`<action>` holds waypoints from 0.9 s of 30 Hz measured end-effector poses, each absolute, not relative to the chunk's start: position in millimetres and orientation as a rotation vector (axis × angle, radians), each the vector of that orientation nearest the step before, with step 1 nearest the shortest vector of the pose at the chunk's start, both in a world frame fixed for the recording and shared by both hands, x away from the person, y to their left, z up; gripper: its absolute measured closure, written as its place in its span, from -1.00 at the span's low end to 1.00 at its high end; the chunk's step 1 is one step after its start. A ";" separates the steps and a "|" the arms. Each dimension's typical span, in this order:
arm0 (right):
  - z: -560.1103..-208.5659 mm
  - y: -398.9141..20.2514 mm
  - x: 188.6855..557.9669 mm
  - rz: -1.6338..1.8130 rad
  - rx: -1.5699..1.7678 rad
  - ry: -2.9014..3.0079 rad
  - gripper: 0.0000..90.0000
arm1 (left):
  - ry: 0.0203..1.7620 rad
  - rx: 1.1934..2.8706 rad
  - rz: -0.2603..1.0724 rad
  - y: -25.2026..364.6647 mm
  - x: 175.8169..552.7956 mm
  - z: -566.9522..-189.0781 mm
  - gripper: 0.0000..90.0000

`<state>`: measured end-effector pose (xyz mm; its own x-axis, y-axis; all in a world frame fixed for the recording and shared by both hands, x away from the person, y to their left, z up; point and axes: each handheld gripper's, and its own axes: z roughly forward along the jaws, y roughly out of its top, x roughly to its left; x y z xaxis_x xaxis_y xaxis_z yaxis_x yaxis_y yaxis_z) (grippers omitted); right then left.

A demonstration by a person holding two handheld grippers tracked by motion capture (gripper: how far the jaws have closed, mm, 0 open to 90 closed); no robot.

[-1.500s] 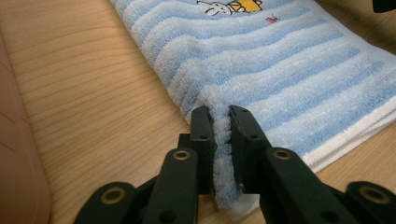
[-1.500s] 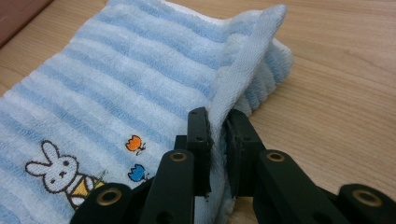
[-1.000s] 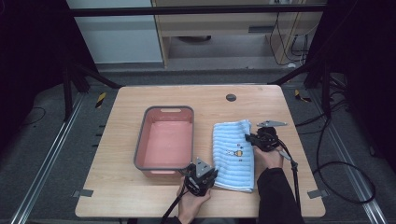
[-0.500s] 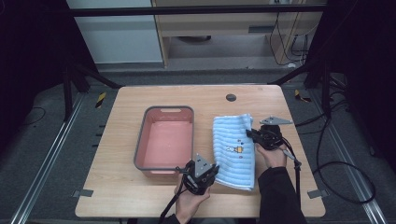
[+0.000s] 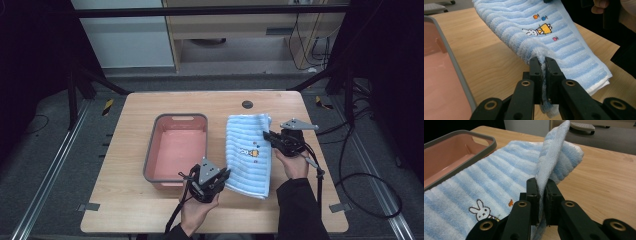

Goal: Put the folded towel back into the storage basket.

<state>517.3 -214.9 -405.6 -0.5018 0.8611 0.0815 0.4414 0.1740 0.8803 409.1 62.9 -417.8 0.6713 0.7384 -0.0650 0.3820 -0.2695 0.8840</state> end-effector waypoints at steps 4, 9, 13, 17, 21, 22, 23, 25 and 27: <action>-396.6 -211.8 517.6 1.287 1.204 2.008 0.87 | 0.867 1.873 0.459 68.7 408.3 -409.3 0.88; -385.1 -209.4 515.5 1.322 1.183 1.979 0.87 | 0.858 1.857 0.468 75.3 408.2 -399.2 0.88; -373.2 -203.0 515.4 1.361 1.154 1.957 0.87 | 0.843 1.845 0.497 83.2 407.3 -388.6 0.88; -363.8 -194.7 516.3 1.371 1.138 1.955 0.87 | 0.841 1.838 0.517 90.9 408.0 -382.7 0.88; -355.3 -186.4 518.9 1.363 1.114 1.962 0.87 | 0.848 1.829 0.524 96.0 408.6 -379.4 0.88; -352.7 -183.7 519.7 1.363 1.109 1.963 0.87 | 0.851 1.827 0.533 99.1 408.2 -377.4 0.88; -350.7 -181.8 520.3 1.368 1.105 1.964 0.87 | 0.851 1.828 0.540 100.3 408.0 -376.5 0.88; -347.2 -177.7 521.3 1.368 1.096 1.965 0.87 | 0.851 1.823 0.548 102.9 407.5 -373.9 0.88; -343.7 -173.4 521.8 1.371 1.090 1.969 0.87 | 0.849 1.819 0.555 106.0 407.0 -370.5 0.88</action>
